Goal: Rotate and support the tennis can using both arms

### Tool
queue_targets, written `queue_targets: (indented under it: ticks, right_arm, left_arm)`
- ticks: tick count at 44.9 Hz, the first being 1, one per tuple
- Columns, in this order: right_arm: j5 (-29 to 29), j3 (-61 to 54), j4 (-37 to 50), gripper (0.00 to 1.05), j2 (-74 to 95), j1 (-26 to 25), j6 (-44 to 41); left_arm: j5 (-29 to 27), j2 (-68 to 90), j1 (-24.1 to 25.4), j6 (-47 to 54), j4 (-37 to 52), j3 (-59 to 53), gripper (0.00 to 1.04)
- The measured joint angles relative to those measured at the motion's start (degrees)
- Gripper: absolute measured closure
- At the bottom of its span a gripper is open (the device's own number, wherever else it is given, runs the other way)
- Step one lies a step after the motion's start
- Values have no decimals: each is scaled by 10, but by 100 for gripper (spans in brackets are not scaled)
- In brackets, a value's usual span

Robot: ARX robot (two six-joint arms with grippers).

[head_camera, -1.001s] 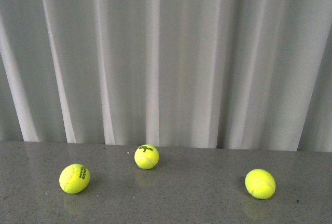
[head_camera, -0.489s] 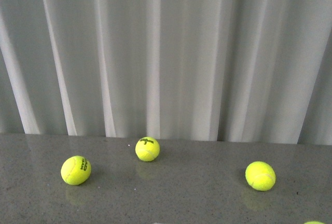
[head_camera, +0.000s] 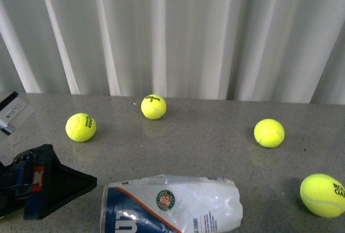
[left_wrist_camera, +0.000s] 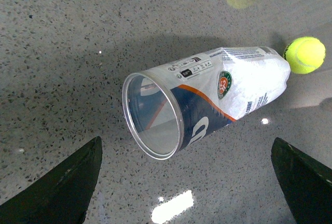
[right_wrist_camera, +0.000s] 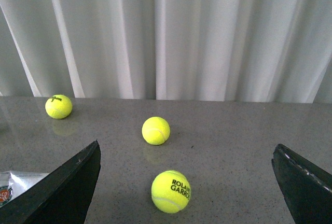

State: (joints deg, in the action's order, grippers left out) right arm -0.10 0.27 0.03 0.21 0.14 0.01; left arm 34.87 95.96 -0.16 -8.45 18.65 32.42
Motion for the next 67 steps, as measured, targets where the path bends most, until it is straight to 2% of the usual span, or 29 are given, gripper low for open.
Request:
queue_targets:
  ticks: [13, 29, 38, 47, 49, 56, 59, 64, 67]
  right_arm:
    - [0, 0, 0, 7, 0, 0, 0]
    - [0, 0, 0, 7, 0, 0, 0]
    - [0, 0, 0, 7, 0, 0, 0]
    - [0, 0, 0, 7, 0, 0, 0]
    - [0, 0, 0, 7, 0, 0, 0]
    - [0, 0, 0, 7, 0, 0, 0]
    - [0, 0, 0, 7, 0, 0, 0]
    - [0, 0, 0, 7, 0, 0, 0]
    - [0, 0, 0, 7, 0, 0, 0]
  left_arm:
    - [5, 116, -19, 8, 17, 64, 7]
    - [11, 158, -40, -10, 33, 104, 7]
    - [33, 174, -55, -41, 52, 105, 7]
    - [61, 200, -75, -116, 106, 105, 7]
    - [63, 207, -78, -133, 119, 105, 11]
    - [70, 245, -96, -227, 194, 104, 43]
    - [68, 255, -101, -240, 198, 104, 53]
    - [72, 266, -103, -265, 207, 98, 77]
    - [86, 261, -99, -267, 207, 97, 87]
